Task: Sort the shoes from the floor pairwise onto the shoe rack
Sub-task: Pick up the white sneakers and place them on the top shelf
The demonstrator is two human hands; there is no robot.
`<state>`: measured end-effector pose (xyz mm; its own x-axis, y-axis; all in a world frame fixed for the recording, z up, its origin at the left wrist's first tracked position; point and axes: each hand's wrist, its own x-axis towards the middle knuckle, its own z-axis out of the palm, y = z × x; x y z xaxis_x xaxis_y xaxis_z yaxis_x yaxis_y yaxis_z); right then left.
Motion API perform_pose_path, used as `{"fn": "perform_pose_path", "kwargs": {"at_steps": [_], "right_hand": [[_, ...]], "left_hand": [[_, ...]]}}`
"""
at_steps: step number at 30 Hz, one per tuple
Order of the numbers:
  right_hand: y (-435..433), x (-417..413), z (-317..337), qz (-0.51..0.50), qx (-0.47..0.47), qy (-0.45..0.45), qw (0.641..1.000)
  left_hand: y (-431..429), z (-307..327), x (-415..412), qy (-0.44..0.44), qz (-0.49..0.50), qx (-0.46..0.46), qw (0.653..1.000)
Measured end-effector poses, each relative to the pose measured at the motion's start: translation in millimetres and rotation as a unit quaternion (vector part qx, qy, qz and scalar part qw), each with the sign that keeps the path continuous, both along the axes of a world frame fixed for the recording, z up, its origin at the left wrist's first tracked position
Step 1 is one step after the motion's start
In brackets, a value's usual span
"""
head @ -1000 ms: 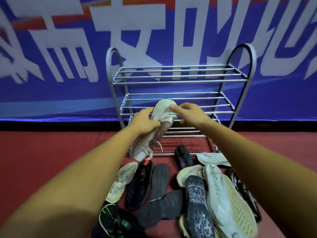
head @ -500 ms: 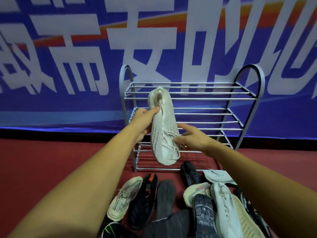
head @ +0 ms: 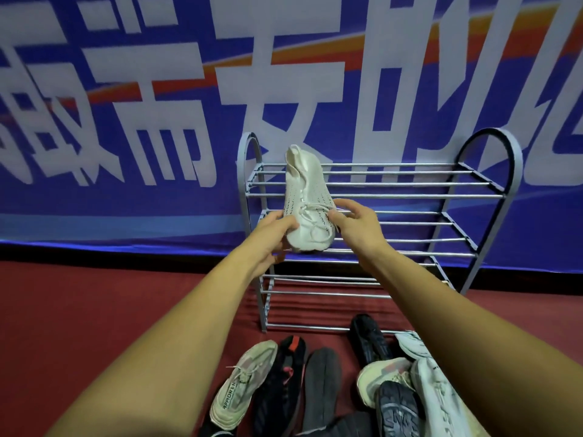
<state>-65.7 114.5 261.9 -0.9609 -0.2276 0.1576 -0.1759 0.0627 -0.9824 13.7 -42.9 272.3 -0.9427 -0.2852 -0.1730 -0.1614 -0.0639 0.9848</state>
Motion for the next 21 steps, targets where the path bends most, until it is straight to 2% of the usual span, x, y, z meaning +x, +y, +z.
{"fn": "perform_pose_path", "kwargs": {"at_steps": [2,5,8,12,15,17,21], "right_hand": [[-6.3,-3.6,1.7,-0.019,-0.006,-0.008,1.000],[-10.4,-9.0,5.0,-0.034,-0.046,-0.031,0.998],[-12.9,-12.6,13.1,0.037,-0.069,-0.067,0.995],[-17.0,-14.6,16.0,0.128,-0.021,-0.098,0.987],[-22.9,-19.5,15.9,0.158,-0.071,-0.109,0.979],[-29.6,-22.6,15.9,0.143,-0.094,-0.106,0.980],[-48.2,-23.0,13.4,0.080,-0.070,-0.072,0.992]], "left_hand": [[-4.4,-1.2,-2.5,-0.002,0.006,-0.002,1.000],[-11.1,3.0,-13.0,0.040,0.052,0.002,0.998],[-16.6,8.3,-24.2,0.073,0.088,0.016,0.993],[-22.0,-3.4,-30.6,0.084,0.088,0.021,0.992],[-21.6,-7.7,-32.5,0.091,0.075,0.024,0.993],[-24.5,-4.9,-35.8,0.098,0.090,0.029,0.991],[-35.0,-1.8,-40.4,0.089,0.100,0.007,0.991]]}}
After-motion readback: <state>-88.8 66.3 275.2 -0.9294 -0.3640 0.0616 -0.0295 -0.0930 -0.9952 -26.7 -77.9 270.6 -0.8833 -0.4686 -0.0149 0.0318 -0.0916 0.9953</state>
